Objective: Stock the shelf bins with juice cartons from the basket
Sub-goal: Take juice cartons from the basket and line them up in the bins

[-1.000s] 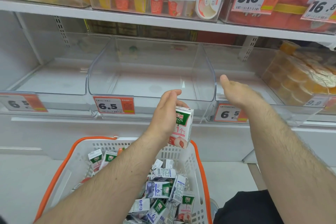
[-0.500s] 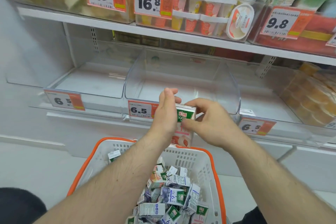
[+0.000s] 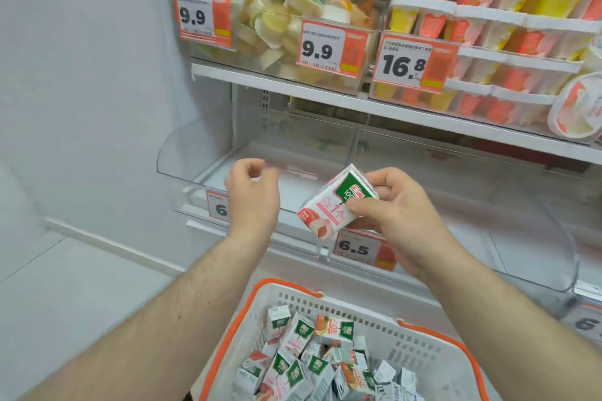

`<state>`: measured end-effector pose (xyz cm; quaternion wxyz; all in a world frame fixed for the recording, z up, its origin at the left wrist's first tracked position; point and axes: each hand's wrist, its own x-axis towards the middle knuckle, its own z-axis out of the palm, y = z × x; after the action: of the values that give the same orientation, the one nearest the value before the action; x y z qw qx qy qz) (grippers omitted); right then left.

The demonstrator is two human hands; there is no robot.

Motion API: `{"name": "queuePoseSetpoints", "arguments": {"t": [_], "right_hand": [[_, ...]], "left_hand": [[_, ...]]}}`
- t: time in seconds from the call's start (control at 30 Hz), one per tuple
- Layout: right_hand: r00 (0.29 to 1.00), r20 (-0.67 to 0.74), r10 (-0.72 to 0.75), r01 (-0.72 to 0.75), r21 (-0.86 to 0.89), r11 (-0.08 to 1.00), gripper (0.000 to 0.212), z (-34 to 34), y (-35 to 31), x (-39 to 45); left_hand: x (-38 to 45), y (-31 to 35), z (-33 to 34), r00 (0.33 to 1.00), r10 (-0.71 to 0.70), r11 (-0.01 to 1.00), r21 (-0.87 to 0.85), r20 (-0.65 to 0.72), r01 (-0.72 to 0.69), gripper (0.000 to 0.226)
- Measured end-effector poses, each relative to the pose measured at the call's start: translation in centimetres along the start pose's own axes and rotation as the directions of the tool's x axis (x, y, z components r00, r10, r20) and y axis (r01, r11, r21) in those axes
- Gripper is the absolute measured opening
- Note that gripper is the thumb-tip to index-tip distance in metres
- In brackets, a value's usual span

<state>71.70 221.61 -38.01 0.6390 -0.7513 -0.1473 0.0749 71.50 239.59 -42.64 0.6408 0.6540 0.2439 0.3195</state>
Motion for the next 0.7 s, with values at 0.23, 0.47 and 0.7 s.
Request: {"name": "queuePoseSetpoints", "arguments": {"t": [0.23, 0.47, 0.7], "right_hand": [[0.995, 0.04, -0.089, 0.095, -0.22, 0.971, 0.03, 10.0, -1.0, 9.4], [0.986, 0.155, 0.061, 0.001, -0.373, 0.928, 0.028, 18.7, 2.1, 18.0], [0.907, 0.348, 0.238, -0.072, -0.429, 0.9, 0.029, 24.3, 5.0, 20.4]], "left_hand": [[7.8, -3.2, -6.1, 0.87, -0.358, 0.931, -0.062, -0.34, 0.359, 0.066], [9.7, -6.1, -7.1, 0.855, -0.498, 0.865, -0.156, -0.143, 0.477, 0.104], [9.7, -7.0, -7.0, 0.906, -0.423, 0.899, -0.124, 0.006, 0.421, 0.127]]}}
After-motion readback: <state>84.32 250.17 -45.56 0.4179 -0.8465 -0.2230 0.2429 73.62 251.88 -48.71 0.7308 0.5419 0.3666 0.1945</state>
